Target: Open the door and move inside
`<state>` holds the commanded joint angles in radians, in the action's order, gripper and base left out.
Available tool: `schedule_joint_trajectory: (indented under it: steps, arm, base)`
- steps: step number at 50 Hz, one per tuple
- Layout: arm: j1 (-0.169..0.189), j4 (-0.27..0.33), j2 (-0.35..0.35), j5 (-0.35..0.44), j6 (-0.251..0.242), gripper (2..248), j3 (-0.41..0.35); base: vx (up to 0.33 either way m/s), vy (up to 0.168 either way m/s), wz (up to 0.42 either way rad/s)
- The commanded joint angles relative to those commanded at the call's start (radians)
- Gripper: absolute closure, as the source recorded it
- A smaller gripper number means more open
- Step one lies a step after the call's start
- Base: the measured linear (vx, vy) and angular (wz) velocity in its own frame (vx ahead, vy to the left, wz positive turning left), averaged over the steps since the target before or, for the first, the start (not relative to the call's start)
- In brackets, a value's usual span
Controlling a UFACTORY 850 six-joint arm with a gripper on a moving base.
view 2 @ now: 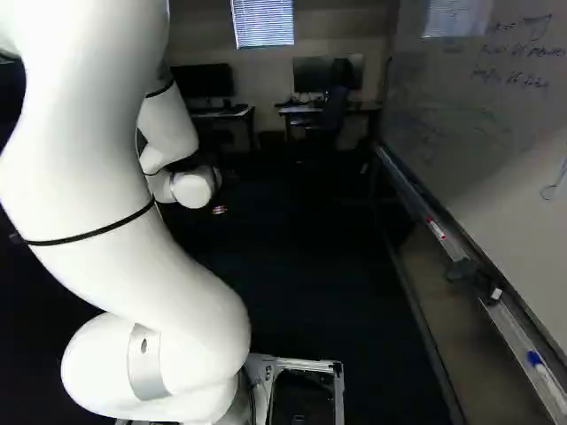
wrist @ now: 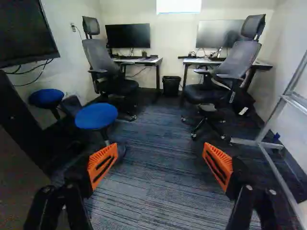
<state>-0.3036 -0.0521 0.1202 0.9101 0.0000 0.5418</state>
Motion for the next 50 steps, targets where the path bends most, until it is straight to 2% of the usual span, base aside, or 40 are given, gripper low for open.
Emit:
schedule_joint_trajectory:
  steps: [12, 50]
  arm:
    - [0.0, 0.0, 0.0, 0.0, 0.0, 3, 0.0]
    - [0.0, 0.0, 0.0, 0.0, 0.0, 3, 0.0]
  base:
    - [0.212, 0.024, 0.111]
    - [0.233, 0.007, -0.008]
